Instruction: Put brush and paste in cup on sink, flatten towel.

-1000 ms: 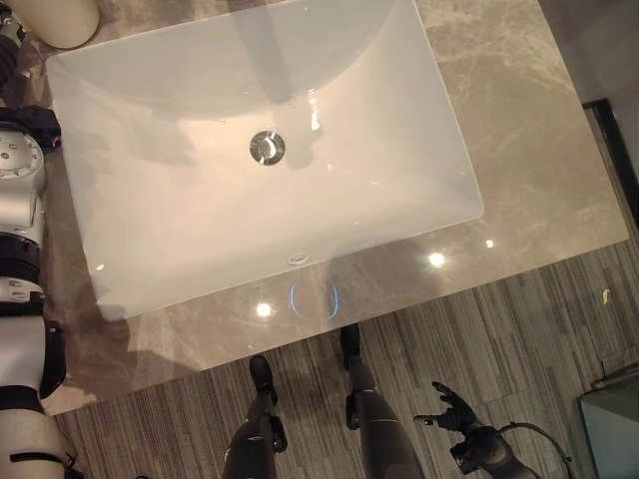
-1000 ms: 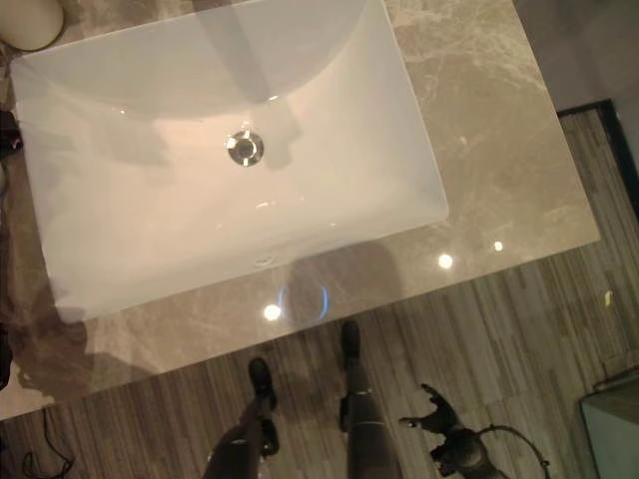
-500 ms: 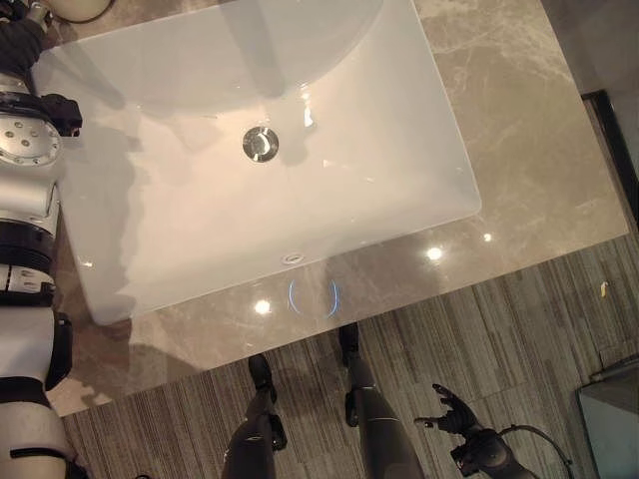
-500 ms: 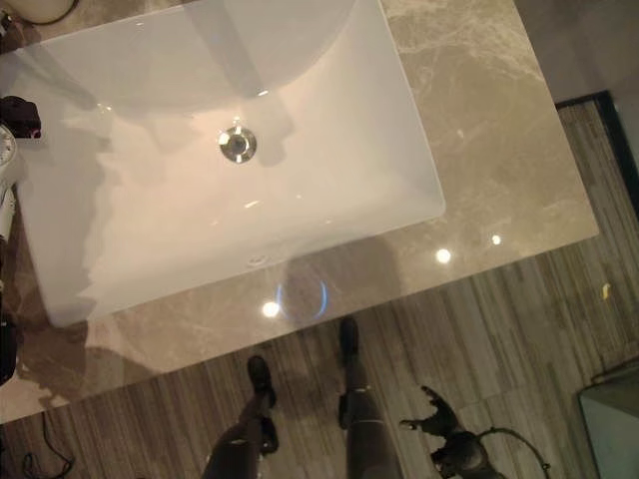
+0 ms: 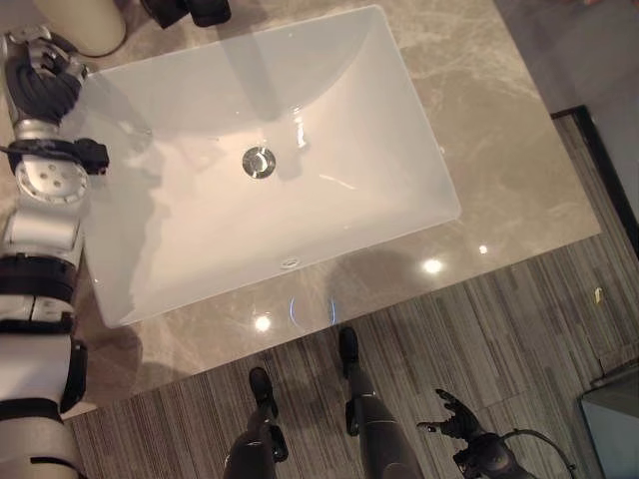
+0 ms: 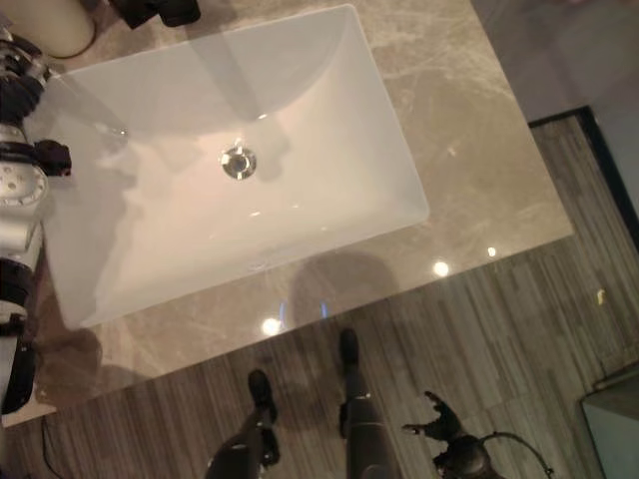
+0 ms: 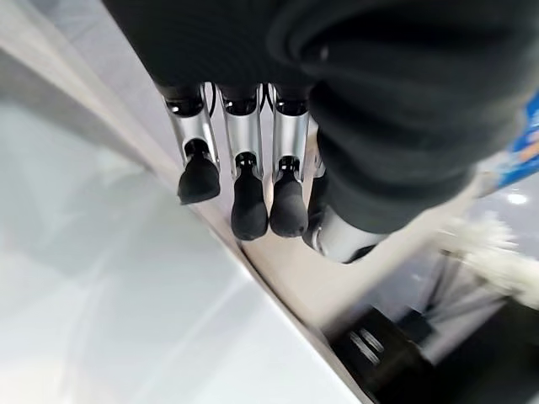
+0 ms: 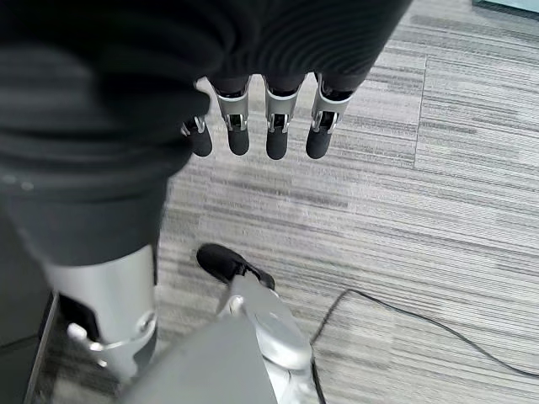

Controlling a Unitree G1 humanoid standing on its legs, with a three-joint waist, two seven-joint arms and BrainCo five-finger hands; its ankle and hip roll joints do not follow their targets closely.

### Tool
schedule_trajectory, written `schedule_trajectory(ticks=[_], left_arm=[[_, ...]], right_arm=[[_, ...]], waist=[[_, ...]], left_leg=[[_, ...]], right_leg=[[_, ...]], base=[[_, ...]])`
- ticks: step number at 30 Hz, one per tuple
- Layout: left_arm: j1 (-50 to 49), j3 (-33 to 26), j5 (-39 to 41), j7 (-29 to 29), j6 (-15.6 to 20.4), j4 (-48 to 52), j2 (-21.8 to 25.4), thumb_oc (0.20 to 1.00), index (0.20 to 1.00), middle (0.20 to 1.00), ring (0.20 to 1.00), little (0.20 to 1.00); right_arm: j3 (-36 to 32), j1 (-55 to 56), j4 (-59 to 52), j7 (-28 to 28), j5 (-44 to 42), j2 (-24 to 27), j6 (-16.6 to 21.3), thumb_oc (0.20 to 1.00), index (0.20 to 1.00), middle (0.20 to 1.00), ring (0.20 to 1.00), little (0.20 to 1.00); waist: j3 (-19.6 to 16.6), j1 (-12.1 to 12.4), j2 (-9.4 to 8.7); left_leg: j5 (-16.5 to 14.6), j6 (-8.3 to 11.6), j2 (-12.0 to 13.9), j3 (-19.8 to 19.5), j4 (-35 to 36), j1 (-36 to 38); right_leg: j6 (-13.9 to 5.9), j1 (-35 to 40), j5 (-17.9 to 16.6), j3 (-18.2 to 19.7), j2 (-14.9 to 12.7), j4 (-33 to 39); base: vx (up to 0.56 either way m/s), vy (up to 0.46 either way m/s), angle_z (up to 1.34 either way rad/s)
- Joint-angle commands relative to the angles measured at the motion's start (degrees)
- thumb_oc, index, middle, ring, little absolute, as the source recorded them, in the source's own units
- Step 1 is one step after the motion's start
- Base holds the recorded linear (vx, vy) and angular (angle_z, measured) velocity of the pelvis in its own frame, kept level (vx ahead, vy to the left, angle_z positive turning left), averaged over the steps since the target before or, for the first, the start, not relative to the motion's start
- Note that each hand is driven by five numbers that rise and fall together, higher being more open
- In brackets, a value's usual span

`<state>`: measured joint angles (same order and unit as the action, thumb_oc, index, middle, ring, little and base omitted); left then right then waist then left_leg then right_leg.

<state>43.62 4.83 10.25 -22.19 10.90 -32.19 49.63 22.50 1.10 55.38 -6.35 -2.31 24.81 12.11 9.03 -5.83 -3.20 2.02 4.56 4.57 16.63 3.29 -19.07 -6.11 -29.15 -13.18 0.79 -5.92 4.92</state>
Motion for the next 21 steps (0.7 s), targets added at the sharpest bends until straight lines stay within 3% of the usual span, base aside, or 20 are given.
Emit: schedule_trajectory(ticks=[1, 5, 11, 13, 14, 15, 21], left_arm=[[-14.2, -5.9, -0.7, -1.5, -0.1, -3.4, -3.0, 0.200, 0.200, 0.200, 0.200, 0.200], [-24.6, -13.8, -1.1, -3.5, 1.0, 1.3, -5.5, 0.200, 0.200, 0.200, 0.200, 0.200], [-32.2, -18.4, -1.6, -3.9, 1.6, 6.4, -7.7, 0.200, 0.200, 0.200, 0.200, 0.200], [-39.4, -20.6, -1.3, -3.1, 4.8, 13.6, -11.7, 0.200, 0.200, 0.200, 0.200, 0.200], [-39.7, -20.8, -1.3, -3.1, 4.8, 13.8, -11.8, 0.200, 0.200, 0.200, 0.200, 0.200], [-42.7, -21.2, -1.5, -2.7, 7.7, 18.2, -13.5, 0.200, 0.200, 0.200, 0.200, 0.200], [-47.2, -22.7, 6.8, 2.3, 12.6, 25.9, -17.6, 0.200, 0.200, 0.200, 0.200, 0.200]], right_arm=[[-2.5, 1.5, 3.2, -1.1, 1.5, 0.5, -0.6, 1.000, 1.000, 1.000, 1.000, 1.000], [-4.2, 1.9, 6.1, -1.5, 2.8, -0.3, -1.1, 1.000, 1.000, 1.000, 1.000, 1.000], [-5.0, 2.1, 7.8, -1.5, 3.8, -0.8, -1.5, 1.000, 1.000, 1.000, 1.000, 1.000], [-5.9, 2.8, 8.3, -1.6, 4.2, -1.3, -1.5, 1.000, 1.000, 1.000, 1.000, 1.000], [-5.8, 2.8, 8.3, -1.6, 4.2, -1.2, -1.5, 1.000, 1.000, 1.000, 1.000, 1.000], [-5.9, 3.0, 9.2, -1.6, 4.1, -1.8, -1.3, 1.000, 1.000, 1.000, 1.000, 1.000], [-6.6, 3.5, 8.7, -1.7, 3.6, -1.8, -0.8, 1.000, 1.000, 1.000, 1.000, 1.000]], waist=[[1.7, 0.7, 0.07], [1.6, 2.0, 0.00], [0.7, 2.6, -0.23], [-0.5, 3.3, 0.05], [-0.6, 3.2, 0.09], [-1.3, 3.8, 0.25], [-2.4, 4.0, 0.99]], left_leg=[[0.8, -1.01, -1.8, -6.4, -4.6, -1.4], [1.2, -0.78, -1.3, -7.3, -2.8, 2.7], [1.8, -0.81, -1.1, -7.8, -1.7, 4.9], [2.3, -0.69, -0.8, -8.8, -0.5, 6.9], [2.3, -0.68, -0.8, -8.8, -0.4, 7.0], [2.7, -0.56, -0.5, -9.4, 0.1, 7.9], [3.0, -0.25, 0.2, -10.4, -0.1, 10.0]], right_leg=[[-0.11, 8.4, 5.3, -2.5, 1.2, -1.1], [0.33, 12.0, 7.1, -4.4, 1.6, -1.6], [0.74, 14.0, 8.3, -5.3, 2.1, -2.2], [1.31, 15.7, 9.9, -5.8, 2.9, -3.2], [1.31, 15.7, 10.0, -5.8, 3.0, -3.2], [1.53, 16.3, 11.1, -6.5, 3.4, -4.7], [2.52, 17.8, 13.5, -7.0, 4.4, -7.2]], base=[[0.05, -0.012, 0.07], [0.02, -0.015, 0.20], [0.00, -0.010, 0.16], [0.00, -0.027, 0.14], [0.00, -0.057, 0.07], [-0.01, -0.039, 0.09], [-0.01, -0.043, 0.18]])
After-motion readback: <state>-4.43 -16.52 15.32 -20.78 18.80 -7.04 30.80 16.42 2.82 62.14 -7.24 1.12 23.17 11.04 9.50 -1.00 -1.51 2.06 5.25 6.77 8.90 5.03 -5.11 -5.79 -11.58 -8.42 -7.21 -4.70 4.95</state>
